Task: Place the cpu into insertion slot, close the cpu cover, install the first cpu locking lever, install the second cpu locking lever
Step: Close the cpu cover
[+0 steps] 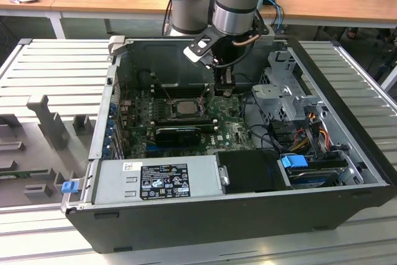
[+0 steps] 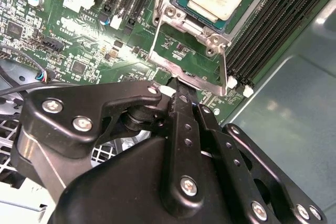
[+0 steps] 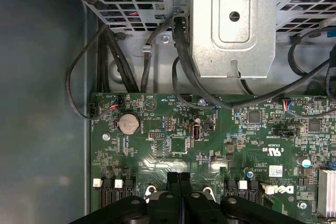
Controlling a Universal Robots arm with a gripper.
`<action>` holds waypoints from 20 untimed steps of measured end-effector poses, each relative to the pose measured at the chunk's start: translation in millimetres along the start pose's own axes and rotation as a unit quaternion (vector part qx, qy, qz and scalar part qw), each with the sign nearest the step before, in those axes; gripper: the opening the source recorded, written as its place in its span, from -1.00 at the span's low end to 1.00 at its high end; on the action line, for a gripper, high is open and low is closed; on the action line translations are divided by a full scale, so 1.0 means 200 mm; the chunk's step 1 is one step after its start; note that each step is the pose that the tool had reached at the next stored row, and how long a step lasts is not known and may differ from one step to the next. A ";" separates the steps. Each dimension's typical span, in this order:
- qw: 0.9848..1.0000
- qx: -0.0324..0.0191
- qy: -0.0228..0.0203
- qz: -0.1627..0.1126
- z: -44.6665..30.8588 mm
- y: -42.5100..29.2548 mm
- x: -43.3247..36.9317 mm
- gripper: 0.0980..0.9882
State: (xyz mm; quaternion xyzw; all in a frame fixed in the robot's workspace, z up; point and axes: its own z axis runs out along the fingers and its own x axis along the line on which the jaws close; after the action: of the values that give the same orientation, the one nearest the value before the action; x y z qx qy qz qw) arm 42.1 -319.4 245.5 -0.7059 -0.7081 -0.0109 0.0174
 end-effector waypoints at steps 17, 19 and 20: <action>1.000 0.000 0.000 -0.010 0.005 -0.118 -0.027 -0.98; 1.000 0.000 0.000 -0.011 0.008 -0.136 -0.027 -0.98; 1.000 0.000 0.000 -0.012 0.009 -0.150 -0.027 -0.98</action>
State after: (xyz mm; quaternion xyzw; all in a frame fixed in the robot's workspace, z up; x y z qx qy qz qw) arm 12.2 -324.9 243.7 -0.6976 -0.7162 -0.0116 0.0171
